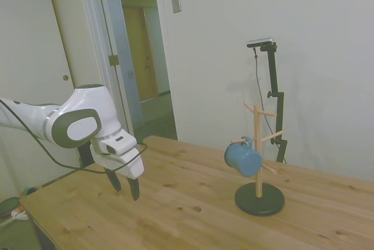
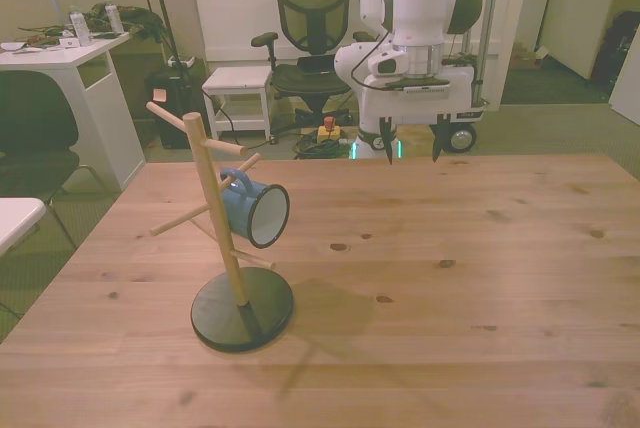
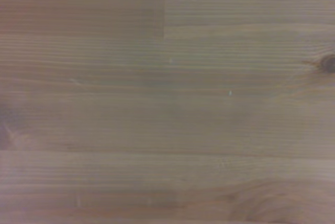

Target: Unload the mug

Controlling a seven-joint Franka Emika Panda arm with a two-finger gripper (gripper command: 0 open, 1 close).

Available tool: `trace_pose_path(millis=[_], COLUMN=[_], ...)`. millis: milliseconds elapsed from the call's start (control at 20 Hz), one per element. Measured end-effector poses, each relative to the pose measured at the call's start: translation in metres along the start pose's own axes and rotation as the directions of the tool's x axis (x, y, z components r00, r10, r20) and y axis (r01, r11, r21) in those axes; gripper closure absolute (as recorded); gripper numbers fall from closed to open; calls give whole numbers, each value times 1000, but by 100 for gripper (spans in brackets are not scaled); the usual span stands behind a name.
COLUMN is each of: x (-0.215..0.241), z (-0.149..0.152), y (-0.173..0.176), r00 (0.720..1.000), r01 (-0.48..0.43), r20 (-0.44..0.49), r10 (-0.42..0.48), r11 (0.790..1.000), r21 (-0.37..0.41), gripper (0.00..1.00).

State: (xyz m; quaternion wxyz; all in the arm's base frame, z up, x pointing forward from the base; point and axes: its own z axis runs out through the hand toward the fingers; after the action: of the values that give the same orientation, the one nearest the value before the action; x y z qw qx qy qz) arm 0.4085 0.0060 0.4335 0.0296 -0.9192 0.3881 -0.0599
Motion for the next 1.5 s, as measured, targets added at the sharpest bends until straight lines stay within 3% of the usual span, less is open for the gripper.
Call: trace_pose_path(millis=[150,400,650,850,900,1050,1200,1500], x=[1,25,86,141,167,163,158,186], z=[-1,-21,-34,-34,-26,-31,-34,-36], y=[0,-11,-23,-38,-45,-61,-91,-116], r00=[1000,989,944,873,835,810,753,589], r01=[-15,-126,-265,-382,-436,-444,-501,-614], r20=[-2,-75,-202,-325,-373,-428,-481,-593], r10=[15,127,262,363,404,402,450,549], r11=[1000,992,964,924,900,896,865,781], r21=[5,19,15,7,-2,1,24,112], gripper=[0,0,0,0,0,0,0,0])
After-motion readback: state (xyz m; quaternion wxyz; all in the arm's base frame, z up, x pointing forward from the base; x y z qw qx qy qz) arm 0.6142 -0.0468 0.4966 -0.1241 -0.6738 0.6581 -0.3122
